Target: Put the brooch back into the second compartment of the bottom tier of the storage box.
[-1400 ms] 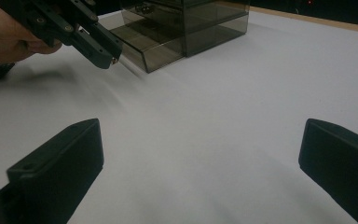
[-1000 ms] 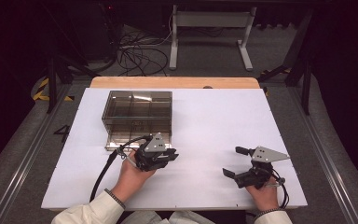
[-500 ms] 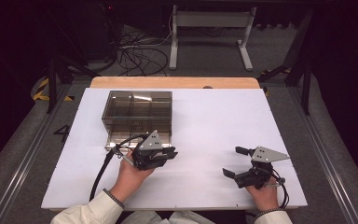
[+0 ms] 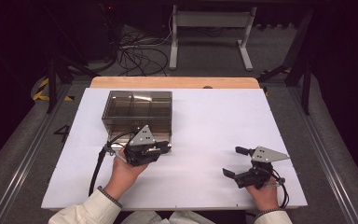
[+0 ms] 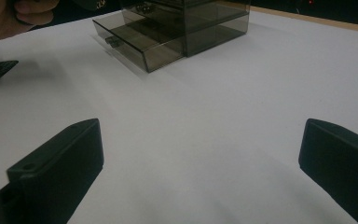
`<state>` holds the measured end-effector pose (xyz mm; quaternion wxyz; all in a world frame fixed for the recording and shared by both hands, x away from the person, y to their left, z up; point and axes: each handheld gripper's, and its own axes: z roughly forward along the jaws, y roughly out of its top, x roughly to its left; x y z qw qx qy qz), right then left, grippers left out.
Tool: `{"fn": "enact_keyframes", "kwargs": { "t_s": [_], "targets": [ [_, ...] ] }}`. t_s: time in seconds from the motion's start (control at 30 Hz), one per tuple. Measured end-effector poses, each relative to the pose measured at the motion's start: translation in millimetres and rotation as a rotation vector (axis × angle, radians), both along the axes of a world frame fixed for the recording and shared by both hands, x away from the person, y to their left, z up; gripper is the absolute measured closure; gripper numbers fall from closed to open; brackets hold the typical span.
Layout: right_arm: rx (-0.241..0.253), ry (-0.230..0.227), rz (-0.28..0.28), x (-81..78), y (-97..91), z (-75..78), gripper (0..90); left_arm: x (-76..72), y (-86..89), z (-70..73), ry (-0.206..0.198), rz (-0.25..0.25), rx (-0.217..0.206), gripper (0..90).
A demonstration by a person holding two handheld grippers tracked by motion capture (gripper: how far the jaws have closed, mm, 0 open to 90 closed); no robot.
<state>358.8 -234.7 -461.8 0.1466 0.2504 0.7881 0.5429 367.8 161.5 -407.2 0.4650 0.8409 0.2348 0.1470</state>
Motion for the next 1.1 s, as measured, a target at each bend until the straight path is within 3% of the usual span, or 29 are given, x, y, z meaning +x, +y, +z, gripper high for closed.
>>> {"fn": "enact_keyframes", "kwargs": {
  "t_s": [0.53,1.1],
  "targets": [
    [0.0,0.001,-0.002,0.2,-0.1,-0.1,0.5,3.6,22.9,11.2,-0.019,0.054,0.028,77.1],
    [0.0,0.001,0.003,0.1,-0.1,-0.1,0.5,14.3,42.5,12.7,0.006,0.108,0.073,77.0]
  ]
}}
